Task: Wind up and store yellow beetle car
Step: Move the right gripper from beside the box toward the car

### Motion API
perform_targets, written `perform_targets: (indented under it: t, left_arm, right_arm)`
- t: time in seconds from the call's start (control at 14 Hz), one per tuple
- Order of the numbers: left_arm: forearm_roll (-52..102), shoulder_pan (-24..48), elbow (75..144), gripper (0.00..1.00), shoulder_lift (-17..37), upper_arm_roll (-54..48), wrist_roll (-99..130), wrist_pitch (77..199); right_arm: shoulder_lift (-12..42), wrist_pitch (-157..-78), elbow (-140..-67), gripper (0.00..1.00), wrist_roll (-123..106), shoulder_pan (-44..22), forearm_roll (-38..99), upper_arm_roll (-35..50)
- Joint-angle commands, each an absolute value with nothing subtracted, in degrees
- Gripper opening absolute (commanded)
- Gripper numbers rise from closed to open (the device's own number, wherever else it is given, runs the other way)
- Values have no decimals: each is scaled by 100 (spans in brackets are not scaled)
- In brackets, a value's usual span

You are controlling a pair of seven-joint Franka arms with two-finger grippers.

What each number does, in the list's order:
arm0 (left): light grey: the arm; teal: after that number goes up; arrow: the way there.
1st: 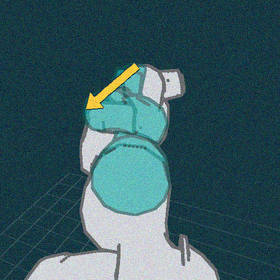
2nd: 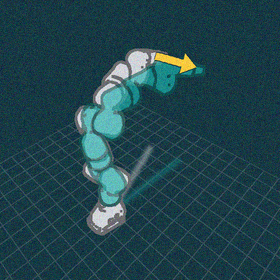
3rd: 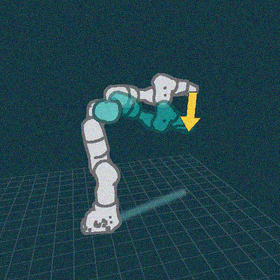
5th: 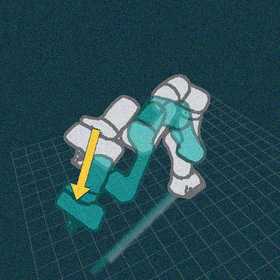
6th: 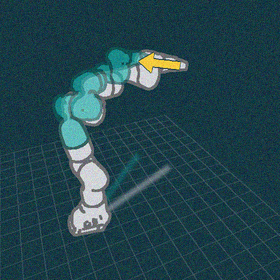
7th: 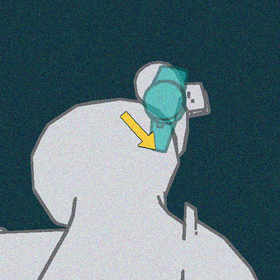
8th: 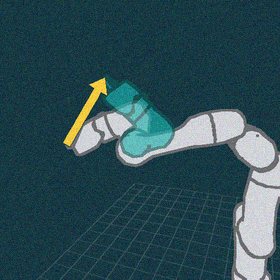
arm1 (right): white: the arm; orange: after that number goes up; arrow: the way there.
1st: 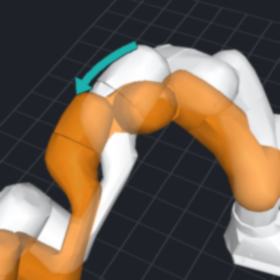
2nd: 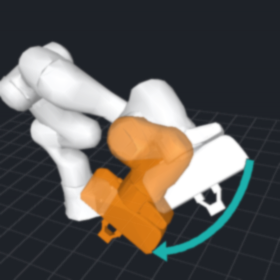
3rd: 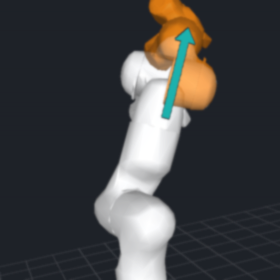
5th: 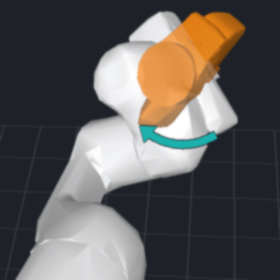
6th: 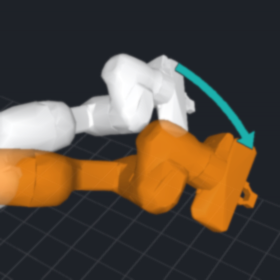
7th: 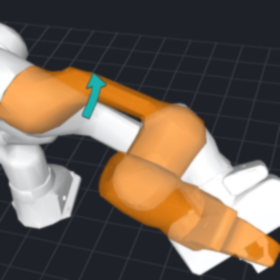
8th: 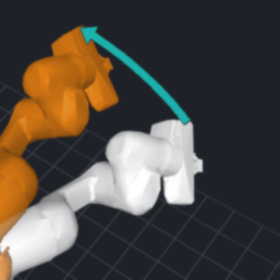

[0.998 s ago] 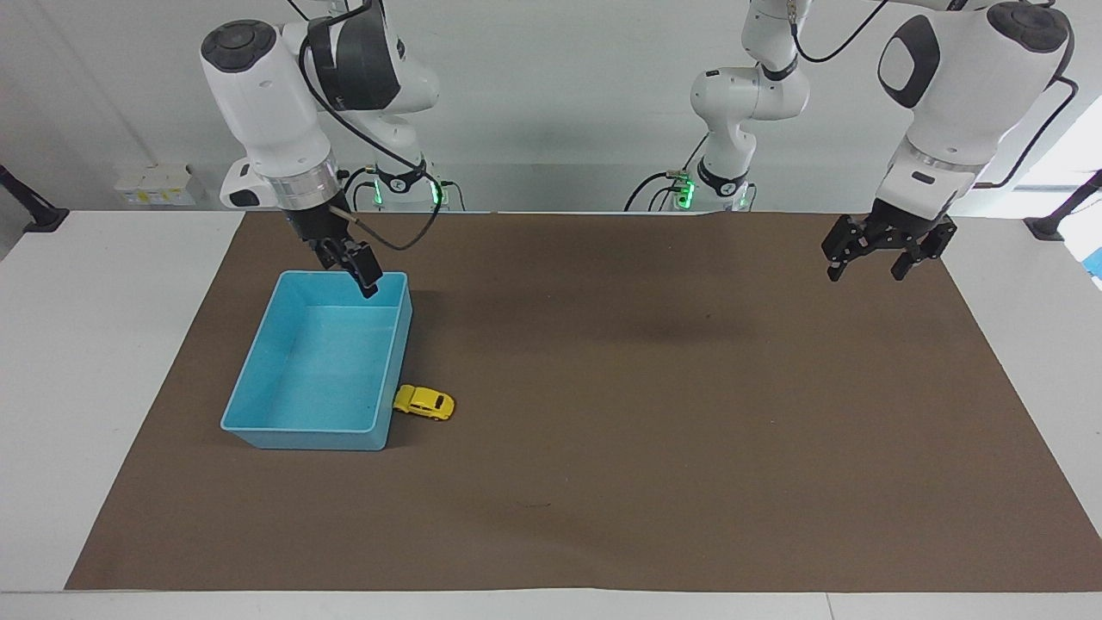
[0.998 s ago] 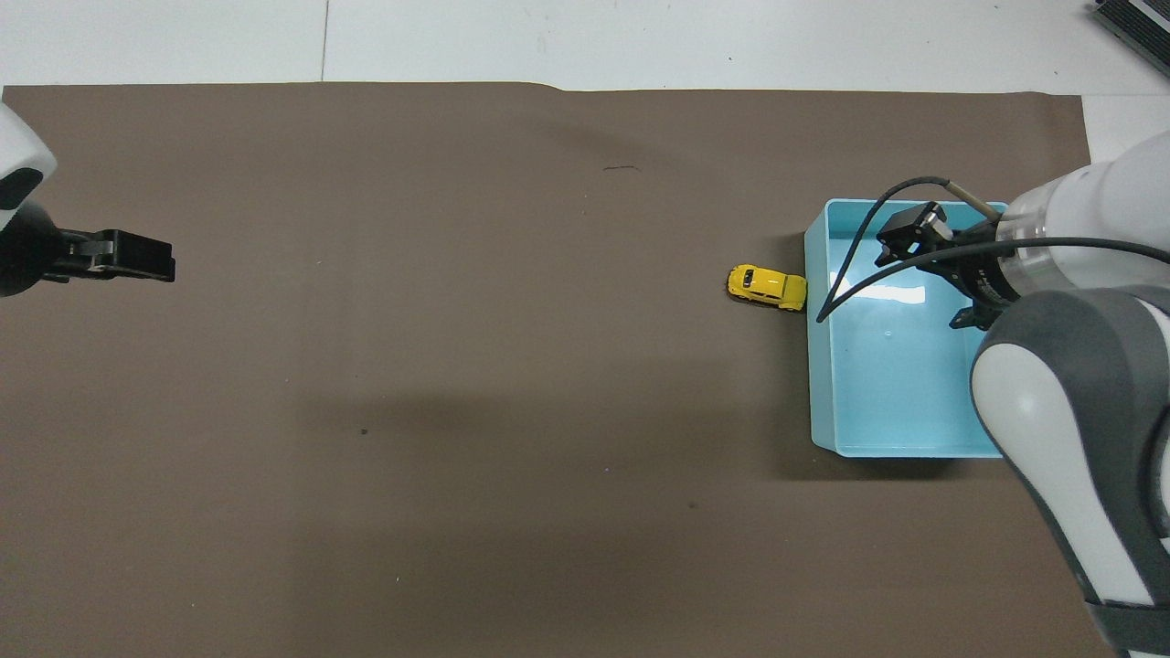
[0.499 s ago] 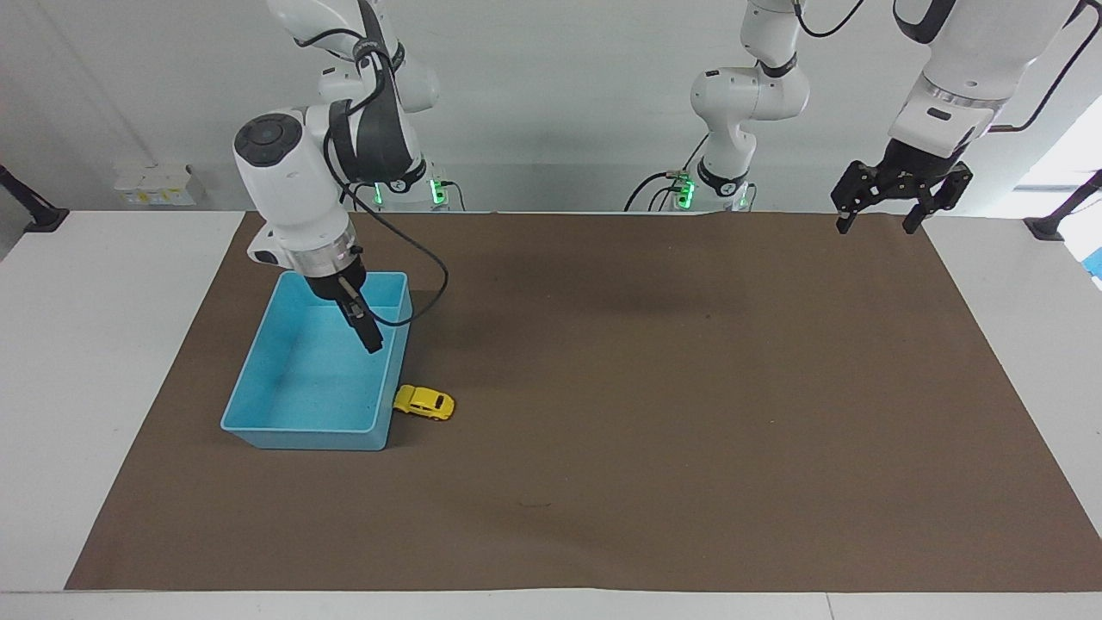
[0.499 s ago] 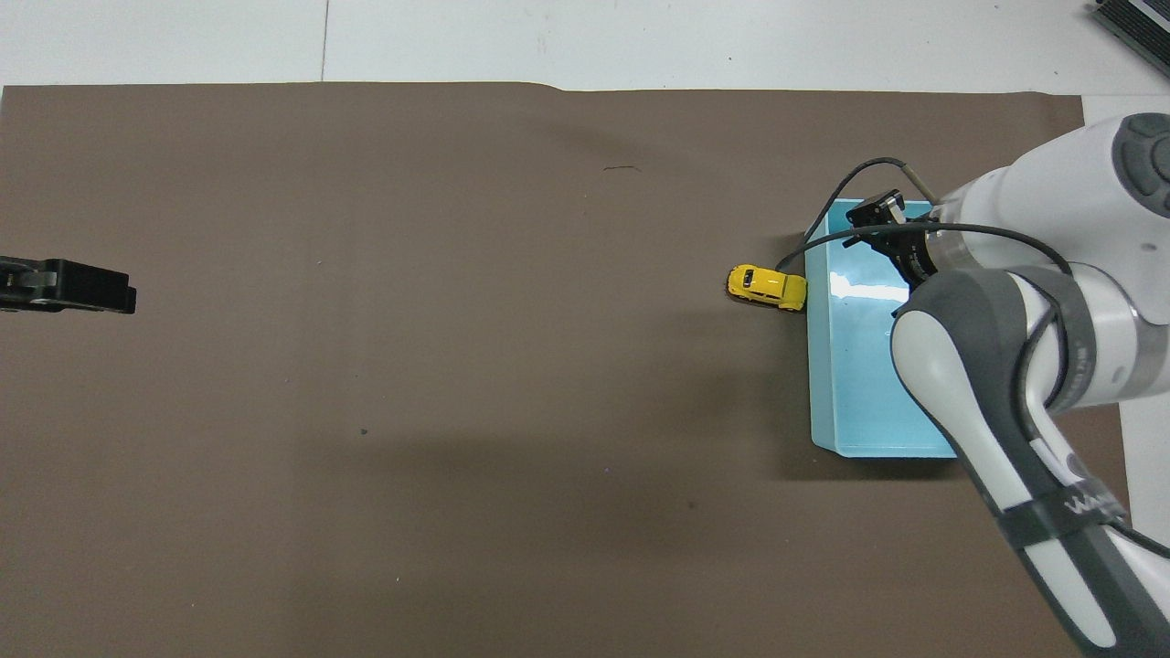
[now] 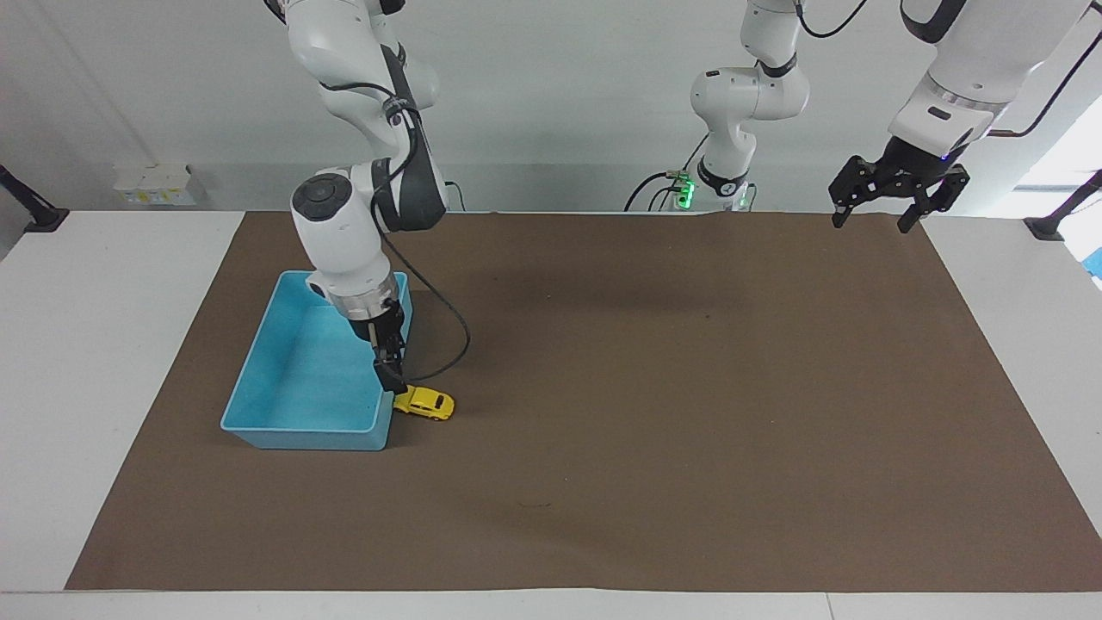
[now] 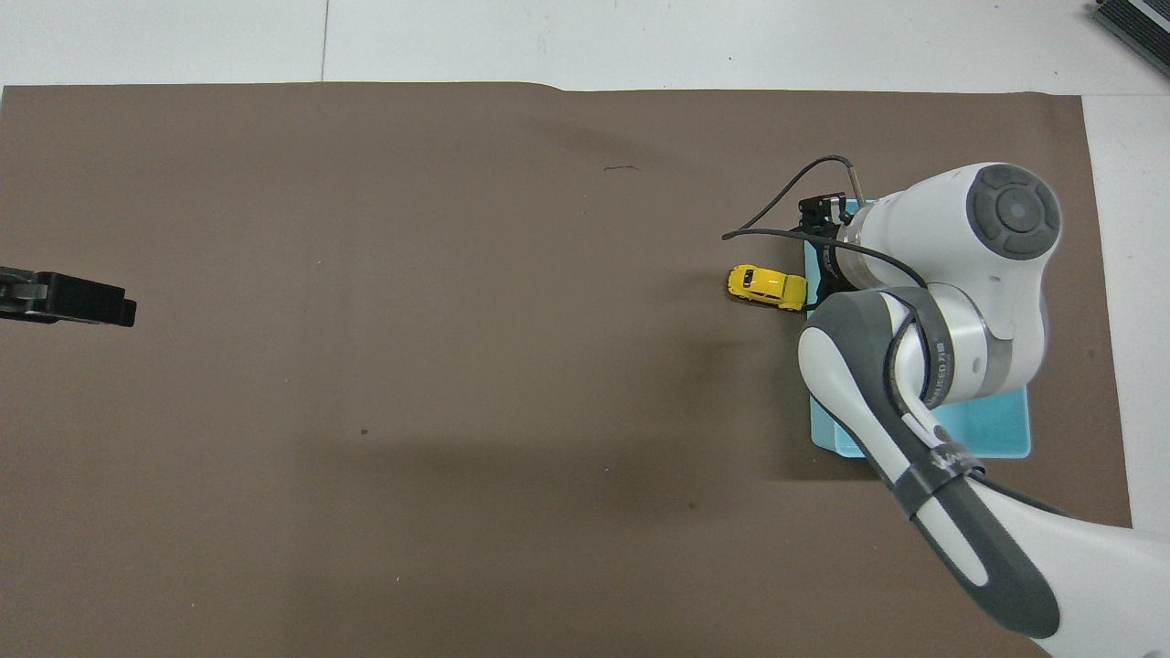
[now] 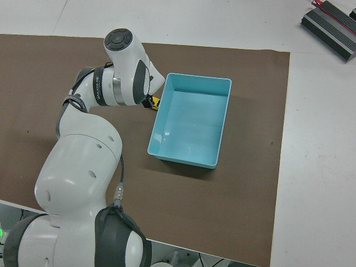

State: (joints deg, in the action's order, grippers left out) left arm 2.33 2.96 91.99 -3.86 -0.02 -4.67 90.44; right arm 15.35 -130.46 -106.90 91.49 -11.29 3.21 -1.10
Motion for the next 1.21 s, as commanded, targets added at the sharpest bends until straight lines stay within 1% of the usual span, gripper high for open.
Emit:
perform_targets:
  t: [0.0, 0.21, 0.43, 0.57, 0.71, 1.14]
  left_arm:
    - [343, 193, 9237, 100, -466, -53, -274, 8991]
    - [343, 202, 9237, 100, -475, -53, -351, 8965]
    - [343, 211, 9237, 100, -475, -53, -343, 8947]
    - [343, 211, 9237, 100, -475, -53, -343, 8947]
    - [334, 211, 9237, 100, -475, -61, -308, 8930]
    - [281, 228, 9246, 100, -501, -62, -272, 8842]
  right_arm:
    - [1827, -13263, -10600, 100, 9956, -1125, 378, -88]
    - [2117, -13263, -10424, 100, 10484, -1248, 378, -88]
    - [2258, -13271, -10371, 100, 10625, -1371, 360, -88]
    - [2355, -13498, -10362, 100, 10731, -1380, 281, -88]
    - [2487, -13561, -10327, 100, 10740, -1415, 211, -97]
    - [2531, -13781, -10441, 100, 10740, -1380, 79, -105]
